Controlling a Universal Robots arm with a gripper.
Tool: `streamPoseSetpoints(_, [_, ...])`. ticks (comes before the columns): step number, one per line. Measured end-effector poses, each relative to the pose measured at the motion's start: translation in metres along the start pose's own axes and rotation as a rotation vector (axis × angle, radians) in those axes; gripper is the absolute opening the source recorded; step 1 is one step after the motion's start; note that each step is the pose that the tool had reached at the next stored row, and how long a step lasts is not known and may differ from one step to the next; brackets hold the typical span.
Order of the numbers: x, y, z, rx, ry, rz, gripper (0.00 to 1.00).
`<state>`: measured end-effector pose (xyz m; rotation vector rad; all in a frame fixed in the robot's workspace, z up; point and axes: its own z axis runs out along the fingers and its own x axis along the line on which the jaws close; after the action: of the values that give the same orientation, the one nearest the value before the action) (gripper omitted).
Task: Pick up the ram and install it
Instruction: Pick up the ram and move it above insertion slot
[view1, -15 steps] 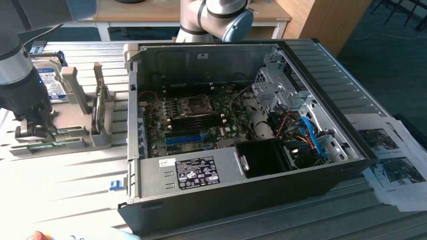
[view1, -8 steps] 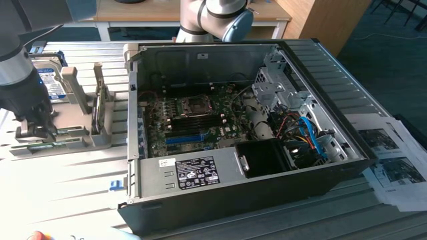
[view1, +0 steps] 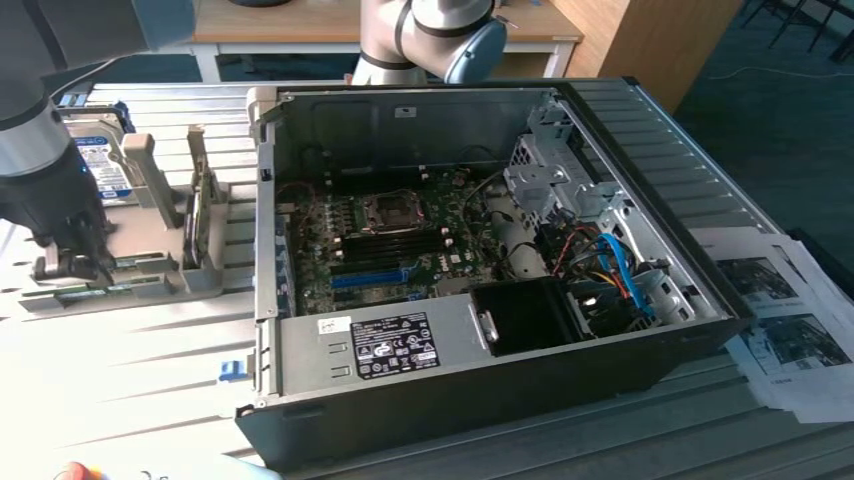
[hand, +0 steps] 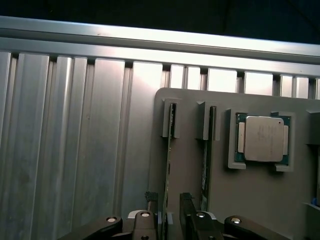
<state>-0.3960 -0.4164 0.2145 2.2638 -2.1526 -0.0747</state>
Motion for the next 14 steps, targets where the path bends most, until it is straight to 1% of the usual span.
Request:
streamPoseSetpoints(10, [0.0006, -0.0002, 0.0056, 0.0000, 0.0000, 0.000, 0.31])
streamPoseSetpoints(14, [0.0006, -0.0002, 0.0059, -0.0002, 0.0001, 0.000, 0.31])
